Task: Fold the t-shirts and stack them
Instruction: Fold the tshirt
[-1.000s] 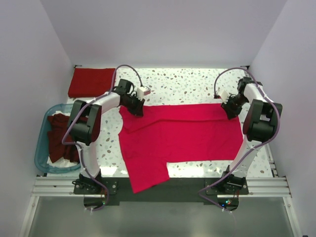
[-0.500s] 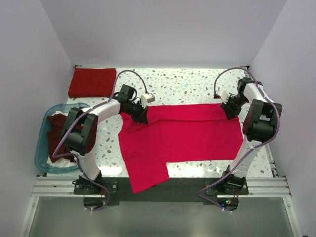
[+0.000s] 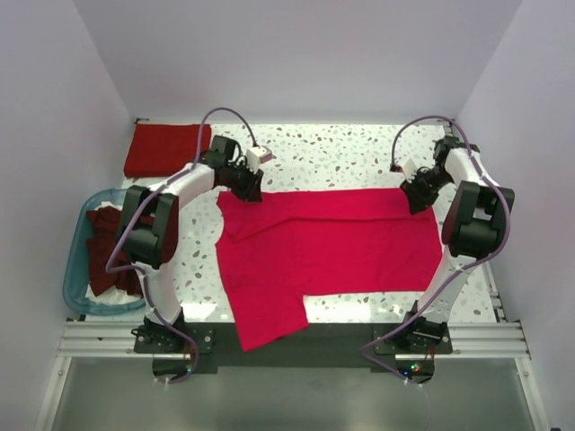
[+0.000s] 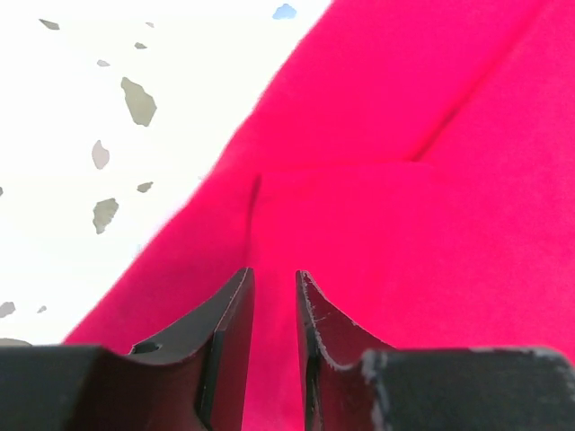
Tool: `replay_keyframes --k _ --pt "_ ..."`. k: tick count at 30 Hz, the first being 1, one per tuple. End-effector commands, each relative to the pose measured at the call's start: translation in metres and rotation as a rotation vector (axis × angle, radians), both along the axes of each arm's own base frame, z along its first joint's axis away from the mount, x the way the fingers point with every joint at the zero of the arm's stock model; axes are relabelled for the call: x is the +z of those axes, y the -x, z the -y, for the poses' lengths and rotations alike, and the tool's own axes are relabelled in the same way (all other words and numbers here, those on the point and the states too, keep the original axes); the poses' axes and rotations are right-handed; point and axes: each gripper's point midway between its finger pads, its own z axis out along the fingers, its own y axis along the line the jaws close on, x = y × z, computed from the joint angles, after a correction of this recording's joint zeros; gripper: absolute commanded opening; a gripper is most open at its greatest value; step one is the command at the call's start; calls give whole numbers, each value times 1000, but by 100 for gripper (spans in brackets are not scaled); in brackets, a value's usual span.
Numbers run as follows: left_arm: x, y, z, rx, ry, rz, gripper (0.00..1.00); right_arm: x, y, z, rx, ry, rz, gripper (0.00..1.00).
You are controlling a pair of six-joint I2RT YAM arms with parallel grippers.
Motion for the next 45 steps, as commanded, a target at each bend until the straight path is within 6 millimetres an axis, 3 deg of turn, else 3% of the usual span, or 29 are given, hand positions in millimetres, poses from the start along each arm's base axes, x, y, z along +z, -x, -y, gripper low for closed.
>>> replay_keyframes --k 1,6,13,14,19,24,26,30,39,43,45 --pt "-10 -12 -3 -15 -33 14 31 20 -5 -3 -17 -9 44 25" --pt "-33 -8 -1 -30 -36 -37 32 19 -5 -1 -14 0 43 25" --pt "-36 -1 4 -48 -22 -42 31 18 -8 0 -9 6 39 25" --pt "-37 1 6 -54 -23 -42 29 17 -8 1 -9 5 38 25" --pt "-29 5 10 -66 -5 -24 0 15 -9 1 -3 8 35 25" --pt "-3 10 12 -83 19 33 0 14 -8 1 -2 5 33 25" --pt "7 21 17 -112 39 31 0 15 -8 1 0 6 36 25" --pt "7 49 23 -162 43 3 0 14 -7 0 0 4 38 24" --pt "-22 123 42 -220 20 -153 0 13 -6 1 1 10 36 24" --pt "-19 137 52 -247 17 -146 0 12 -4 2 5 16 34 24" --pt "-13 139 58 -265 8 -110 9 11 -3 1 9 18 32 25"
